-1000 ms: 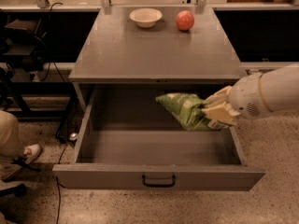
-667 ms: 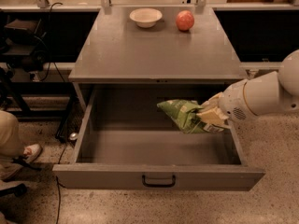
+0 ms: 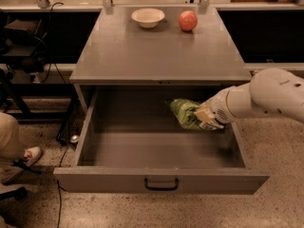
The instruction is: Place green jalapeno chip bag into top drawer
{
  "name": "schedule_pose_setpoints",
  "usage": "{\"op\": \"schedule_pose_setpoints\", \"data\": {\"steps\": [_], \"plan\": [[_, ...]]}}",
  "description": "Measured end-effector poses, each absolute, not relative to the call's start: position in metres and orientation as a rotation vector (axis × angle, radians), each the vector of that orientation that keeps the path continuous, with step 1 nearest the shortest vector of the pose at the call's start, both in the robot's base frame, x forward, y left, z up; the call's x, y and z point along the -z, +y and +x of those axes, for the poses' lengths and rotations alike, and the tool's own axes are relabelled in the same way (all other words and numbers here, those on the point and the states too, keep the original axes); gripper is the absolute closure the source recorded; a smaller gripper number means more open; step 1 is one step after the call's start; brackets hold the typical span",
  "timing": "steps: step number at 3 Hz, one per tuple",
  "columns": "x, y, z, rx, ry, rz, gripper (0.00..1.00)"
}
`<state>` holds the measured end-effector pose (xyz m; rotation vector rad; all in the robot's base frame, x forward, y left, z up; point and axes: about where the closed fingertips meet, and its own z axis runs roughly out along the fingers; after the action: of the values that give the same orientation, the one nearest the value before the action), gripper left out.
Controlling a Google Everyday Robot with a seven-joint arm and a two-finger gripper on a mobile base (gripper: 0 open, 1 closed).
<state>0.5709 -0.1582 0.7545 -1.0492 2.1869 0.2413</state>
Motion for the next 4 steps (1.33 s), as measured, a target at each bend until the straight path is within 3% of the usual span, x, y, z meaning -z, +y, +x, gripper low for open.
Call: {"op": "schedule_pose_setpoints", "data": {"steps": [1,2,3,4], "plan": [[-0.738,-0.162,0.592,-0.200,2.204,-0.973,1.00],[-0.729,-0.163,0.602,-0.186,2.215,-0.925,0.85],[-0.720,-0.160,0.604,-0.191,2.225,-0.891,0.54],[-0.720,-0.160,0.603,-0.199,2.221,-0.871,0.31]]}}
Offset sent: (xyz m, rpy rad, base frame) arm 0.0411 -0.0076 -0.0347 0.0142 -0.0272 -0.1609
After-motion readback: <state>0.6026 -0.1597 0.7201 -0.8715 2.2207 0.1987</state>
